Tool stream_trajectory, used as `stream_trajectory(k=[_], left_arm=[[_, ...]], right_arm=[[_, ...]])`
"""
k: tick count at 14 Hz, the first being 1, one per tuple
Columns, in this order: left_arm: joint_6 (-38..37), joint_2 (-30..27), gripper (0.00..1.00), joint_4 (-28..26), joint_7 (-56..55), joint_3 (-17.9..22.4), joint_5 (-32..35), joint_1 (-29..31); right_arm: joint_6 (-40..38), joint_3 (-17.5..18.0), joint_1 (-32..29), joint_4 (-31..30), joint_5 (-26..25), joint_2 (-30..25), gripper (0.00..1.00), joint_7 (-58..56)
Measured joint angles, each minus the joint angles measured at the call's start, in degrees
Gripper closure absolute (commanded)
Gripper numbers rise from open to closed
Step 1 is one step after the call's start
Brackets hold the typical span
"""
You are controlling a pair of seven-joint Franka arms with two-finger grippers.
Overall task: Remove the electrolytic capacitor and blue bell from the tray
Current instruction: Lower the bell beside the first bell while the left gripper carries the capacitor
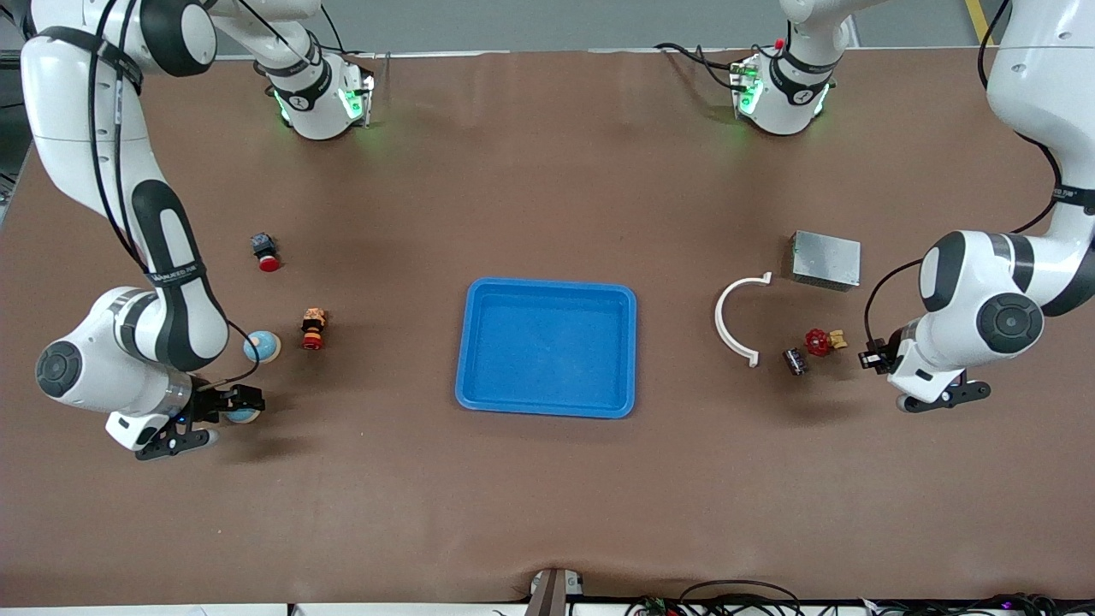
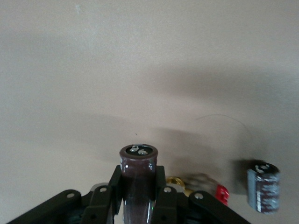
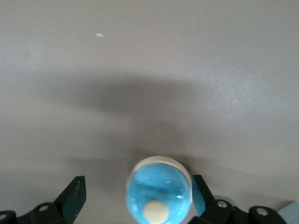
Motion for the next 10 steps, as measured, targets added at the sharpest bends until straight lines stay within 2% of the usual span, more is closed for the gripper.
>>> stream_trajectory(k=[6,10], left_arm=[[0.1,3.0,1.00,1.5,0.0,0.0,3.8,0.4],[1.5,5.0,1.00,1.5,0.0,0.1,5.0,2.4]], right_arm=[[-6.6,0.0,1.7,1.4,-0.3,-5.8,0.00,5.3],[-12.1,0.0,1.8,1.7,-4.8,-10.1,0.00,9.7]])
